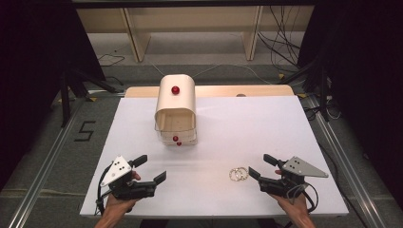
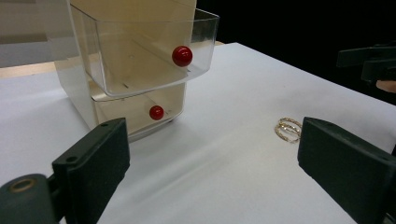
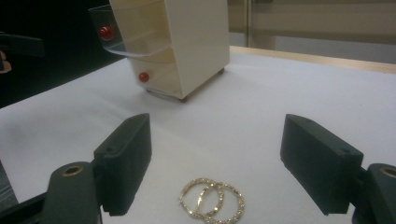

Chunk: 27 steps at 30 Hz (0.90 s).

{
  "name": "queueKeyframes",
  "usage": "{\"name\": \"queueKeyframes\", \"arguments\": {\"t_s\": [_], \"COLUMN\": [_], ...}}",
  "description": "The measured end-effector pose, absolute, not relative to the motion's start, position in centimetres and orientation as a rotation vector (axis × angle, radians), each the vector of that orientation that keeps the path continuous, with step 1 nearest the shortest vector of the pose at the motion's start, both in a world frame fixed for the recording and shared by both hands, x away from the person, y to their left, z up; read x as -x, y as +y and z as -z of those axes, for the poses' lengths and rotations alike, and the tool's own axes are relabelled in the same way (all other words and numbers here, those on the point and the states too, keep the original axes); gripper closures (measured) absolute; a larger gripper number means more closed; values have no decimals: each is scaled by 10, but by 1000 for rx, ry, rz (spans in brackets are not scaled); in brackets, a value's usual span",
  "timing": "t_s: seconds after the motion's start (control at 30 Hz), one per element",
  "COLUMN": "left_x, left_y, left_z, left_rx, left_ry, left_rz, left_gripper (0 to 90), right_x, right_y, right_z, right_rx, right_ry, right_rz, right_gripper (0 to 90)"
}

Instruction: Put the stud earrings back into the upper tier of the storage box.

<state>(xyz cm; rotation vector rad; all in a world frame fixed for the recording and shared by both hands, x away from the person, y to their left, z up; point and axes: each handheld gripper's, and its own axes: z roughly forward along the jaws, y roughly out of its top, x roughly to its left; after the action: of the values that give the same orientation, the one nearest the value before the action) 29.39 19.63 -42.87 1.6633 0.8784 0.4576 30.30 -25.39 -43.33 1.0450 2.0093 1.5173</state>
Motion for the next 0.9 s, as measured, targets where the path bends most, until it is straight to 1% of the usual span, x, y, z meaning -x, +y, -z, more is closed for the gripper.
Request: {"name": "queueKeyframes", "arguments": {"t_s": [0.47, 0.67, 0.9], "left_x": [-294, -294, -294], "left_y": [197, 197, 197], "left_z": [428, 428, 428], "left_rx": [-1659, -1659, -1659], "left_ry": [881, 882, 880], "left_rz": [-456, -456, -456], "left_gripper": [87, 87, 87], "right_x": [-313, -326, -341], "right_y": [-250, -242, -229], "right_z": [425, 417, 423], "right_rx": [-1019, -1001, -1001], "right_ry": [2088, 2214, 2353], "right_rz": [-1469, -1346, -1213], "right_gripper": [264, 286, 320]}}
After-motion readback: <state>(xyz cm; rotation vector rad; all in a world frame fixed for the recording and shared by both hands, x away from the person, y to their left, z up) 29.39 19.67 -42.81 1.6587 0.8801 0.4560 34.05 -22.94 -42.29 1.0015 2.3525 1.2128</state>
